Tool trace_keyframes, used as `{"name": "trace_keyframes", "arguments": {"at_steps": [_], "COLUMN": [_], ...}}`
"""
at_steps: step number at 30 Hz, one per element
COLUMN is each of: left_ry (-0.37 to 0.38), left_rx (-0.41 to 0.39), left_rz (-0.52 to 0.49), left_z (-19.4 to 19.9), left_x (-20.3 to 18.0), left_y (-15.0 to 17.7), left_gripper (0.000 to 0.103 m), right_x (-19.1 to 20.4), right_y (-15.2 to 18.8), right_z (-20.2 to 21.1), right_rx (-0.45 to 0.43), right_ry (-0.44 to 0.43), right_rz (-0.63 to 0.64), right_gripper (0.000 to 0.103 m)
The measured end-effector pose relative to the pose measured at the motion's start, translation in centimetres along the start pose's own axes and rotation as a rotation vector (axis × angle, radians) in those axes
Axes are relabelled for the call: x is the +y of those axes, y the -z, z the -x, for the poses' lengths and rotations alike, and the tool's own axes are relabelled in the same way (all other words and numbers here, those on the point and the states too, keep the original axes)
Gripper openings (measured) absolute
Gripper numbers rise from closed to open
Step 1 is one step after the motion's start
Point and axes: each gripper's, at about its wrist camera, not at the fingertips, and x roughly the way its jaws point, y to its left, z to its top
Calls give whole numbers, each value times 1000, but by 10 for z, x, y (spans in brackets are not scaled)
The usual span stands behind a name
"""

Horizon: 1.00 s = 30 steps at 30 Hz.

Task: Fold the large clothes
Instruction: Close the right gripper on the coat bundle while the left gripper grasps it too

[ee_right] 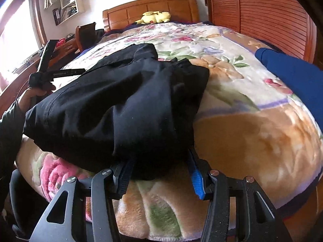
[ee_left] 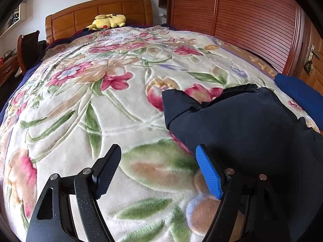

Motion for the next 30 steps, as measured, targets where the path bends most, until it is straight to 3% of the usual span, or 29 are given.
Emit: {"name": "trace_keyframes", "arguments": {"at_steps": [1,3,6,14,22,30], "left_ry": [0,-1,-4,11,56,56], "left_rx": [1,1,-6,-8,1,32], "left_rz": [0,-1,-1,-1,27,45], "left_z": [1,1,2,-4,-25,-47], "left_x": [-1,-3,-3,-10,-13,-8], "left_y": [0,0,-1,-16,-30,-35], "left_gripper": [77,77,77,77,77,77], "right_x": [-1,-2,-5,-28,-39,-39], "right_y": [-1,0,0,-17,-21,-27], "right_z": [-1,-1,4,12,-13,-19], "right_rx": [2,0,-30,-114,-86,-81], "right_ry": [-21,-53,-66,21,74,58], "right_rz": [2,6,26,58,93,96], "right_gripper": [39,21,13,10,10,10]}}
